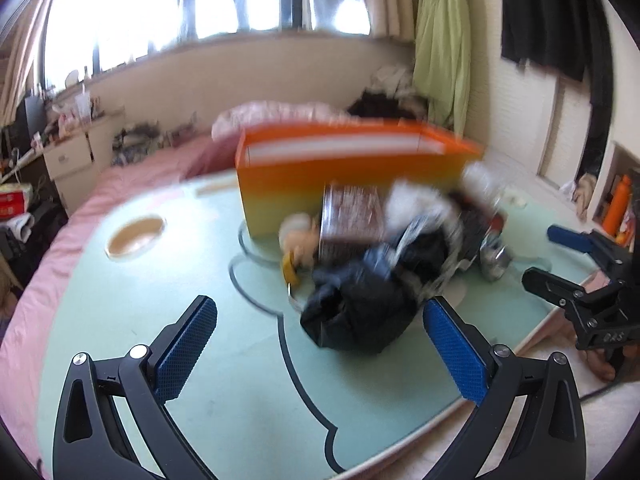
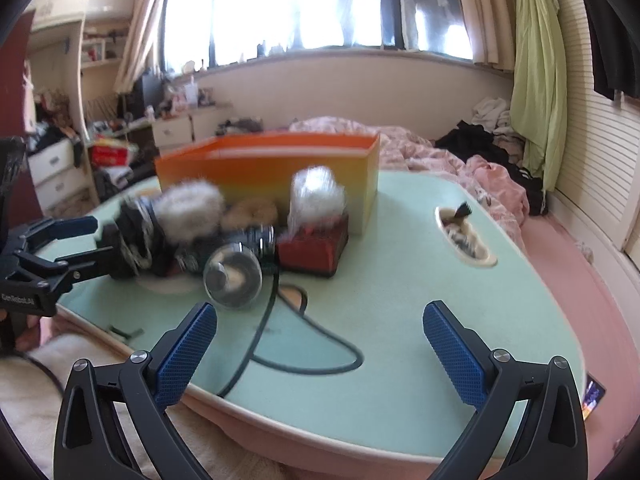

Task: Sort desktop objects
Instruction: 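Point both grippers over the orange box to check it is empty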

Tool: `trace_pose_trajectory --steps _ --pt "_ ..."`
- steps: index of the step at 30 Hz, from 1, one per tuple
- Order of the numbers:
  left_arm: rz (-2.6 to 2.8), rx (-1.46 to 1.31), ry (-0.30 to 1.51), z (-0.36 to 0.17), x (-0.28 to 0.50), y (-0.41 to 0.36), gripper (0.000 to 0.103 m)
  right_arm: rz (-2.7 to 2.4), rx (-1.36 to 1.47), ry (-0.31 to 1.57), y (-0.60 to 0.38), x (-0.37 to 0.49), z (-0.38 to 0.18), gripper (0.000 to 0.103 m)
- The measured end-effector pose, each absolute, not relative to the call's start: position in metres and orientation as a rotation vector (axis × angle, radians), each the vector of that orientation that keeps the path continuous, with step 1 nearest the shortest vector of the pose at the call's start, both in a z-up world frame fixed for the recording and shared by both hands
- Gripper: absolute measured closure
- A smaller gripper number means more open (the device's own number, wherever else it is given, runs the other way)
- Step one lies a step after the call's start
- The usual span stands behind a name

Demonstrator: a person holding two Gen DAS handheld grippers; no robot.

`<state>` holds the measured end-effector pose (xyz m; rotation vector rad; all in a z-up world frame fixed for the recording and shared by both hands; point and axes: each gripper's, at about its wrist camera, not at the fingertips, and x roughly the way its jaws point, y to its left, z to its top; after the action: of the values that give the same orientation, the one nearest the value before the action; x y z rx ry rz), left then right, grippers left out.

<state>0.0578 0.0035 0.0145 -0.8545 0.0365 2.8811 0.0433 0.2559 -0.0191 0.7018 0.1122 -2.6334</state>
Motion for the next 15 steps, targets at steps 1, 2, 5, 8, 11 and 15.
trace_pose_trajectory --steps 1,2,5,8,11,15 --pt "2.887 -0.813 0.029 0.024 0.061 0.003 0.0 -2.642 0.693 0.093 0.259 0.041 -0.011 0.0" --pt "2.887 -0.773 0.012 0.036 0.061 0.002 0.0 -2.649 0.694 0.078 0.259 0.037 -0.004 0.0" --pt "2.846 -0.738 -0.035 0.072 0.044 0.002 0.0 -2.664 0.806 0.05 0.25 0.004 0.021 0.0" --pt "2.782 -0.825 -0.064 0.089 0.003 0.002 0.0 -2.635 0.939 0.025 0.235 -0.037 0.035 0.0" --pt "2.753 -0.995 -0.093 0.082 -0.04 0.0 0.001 -2.653 1.012 0.048 0.225 -0.068 0.039 0.0" --pt "2.7 -1.127 -0.114 0.063 -0.071 0.005 0.001 -2.662 1.062 0.065 0.221 -0.089 0.038 0.0"
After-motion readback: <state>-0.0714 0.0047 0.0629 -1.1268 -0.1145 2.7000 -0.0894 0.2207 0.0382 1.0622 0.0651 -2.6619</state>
